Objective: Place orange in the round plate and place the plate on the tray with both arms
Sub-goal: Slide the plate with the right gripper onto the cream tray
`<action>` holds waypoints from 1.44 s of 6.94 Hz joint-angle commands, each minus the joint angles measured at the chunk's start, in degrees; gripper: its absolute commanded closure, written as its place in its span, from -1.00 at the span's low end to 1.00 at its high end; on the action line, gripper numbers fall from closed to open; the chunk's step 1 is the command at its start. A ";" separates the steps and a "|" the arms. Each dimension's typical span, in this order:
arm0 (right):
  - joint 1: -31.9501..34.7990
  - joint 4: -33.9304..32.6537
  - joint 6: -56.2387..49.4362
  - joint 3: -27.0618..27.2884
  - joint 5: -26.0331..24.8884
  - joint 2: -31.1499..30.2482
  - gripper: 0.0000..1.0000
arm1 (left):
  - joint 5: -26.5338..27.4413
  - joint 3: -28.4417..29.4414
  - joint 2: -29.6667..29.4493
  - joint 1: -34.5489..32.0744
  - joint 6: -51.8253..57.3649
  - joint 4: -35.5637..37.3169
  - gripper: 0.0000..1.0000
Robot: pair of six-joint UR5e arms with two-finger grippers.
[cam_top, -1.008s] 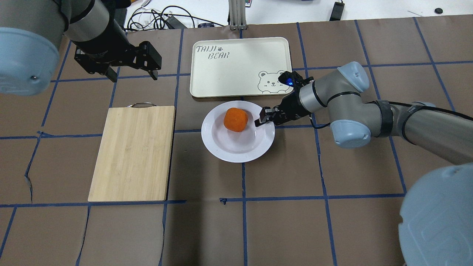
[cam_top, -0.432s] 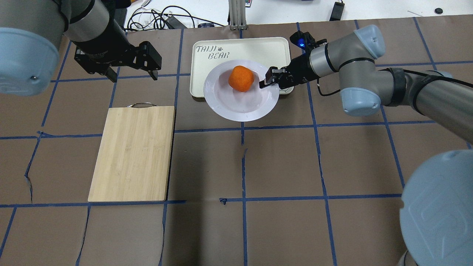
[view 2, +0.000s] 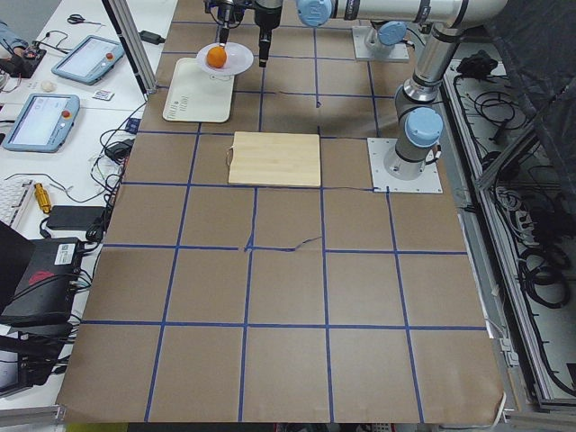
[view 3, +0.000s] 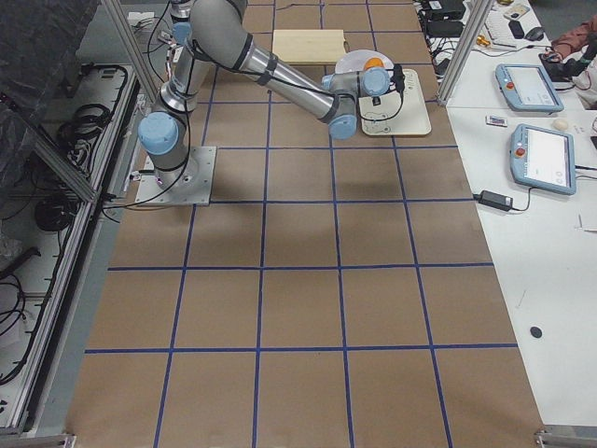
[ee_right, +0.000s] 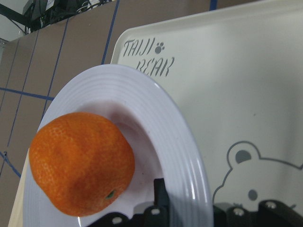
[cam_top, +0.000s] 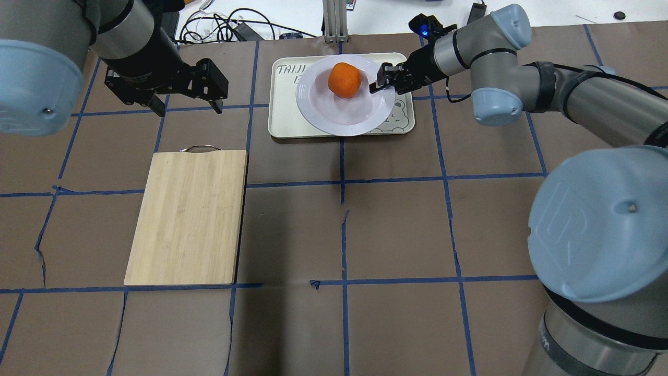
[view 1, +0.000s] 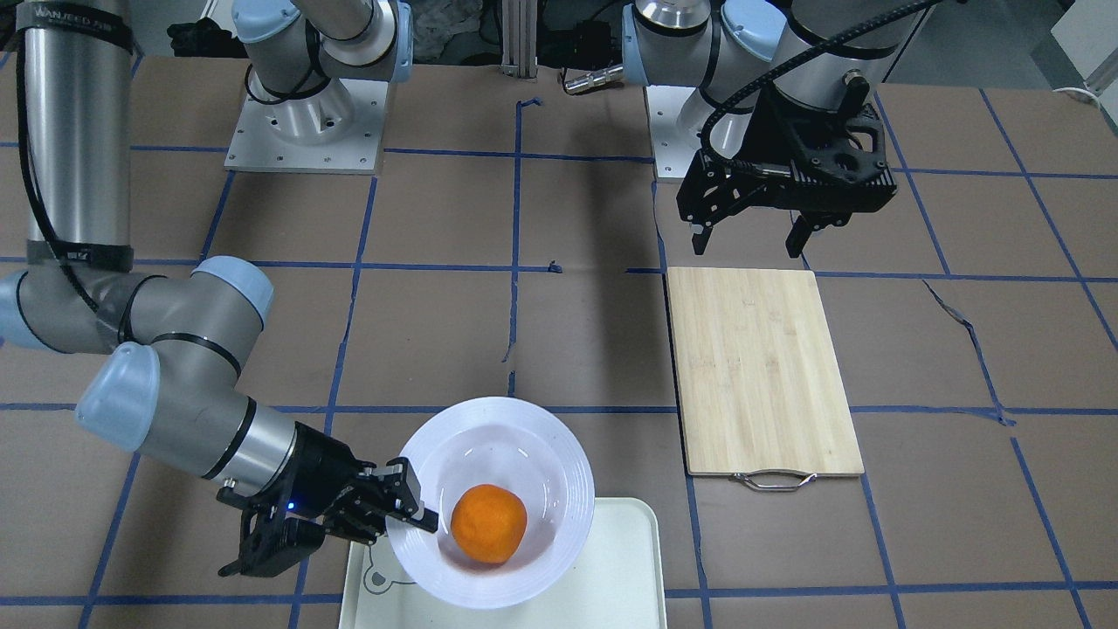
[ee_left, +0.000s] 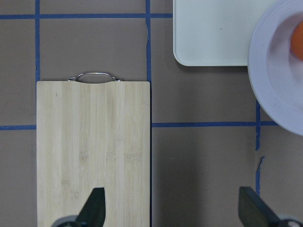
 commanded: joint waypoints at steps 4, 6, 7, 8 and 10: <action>0.26 -0.42 0.86 -11.78 -4.62 10.88 1.00 | 0.00 0.00 0.00 0.00 0.00 0.02 -1.00; 0.44 -0.85 0.95 -12.40 -4.53 12.46 1.00 | 0.00 0.00 0.00 0.00 0.00 -0.07 -1.00; 0.53 -0.94 0.95 -13.01 -4.36 13.08 1.00 | 0.00 0.00 0.00 0.00 0.00 -0.07 -1.00; 0.61 -0.94 0.95 -13.02 -4.01 13.43 1.00 | 0.00 -0.09 0.00 0.00 0.00 -0.07 -1.00; 0.62 -1.03 0.87 -13.10 -4.70 13.09 -0.41 | 0.00 -0.09 0.00 0.00 0.00 -0.16 -1.00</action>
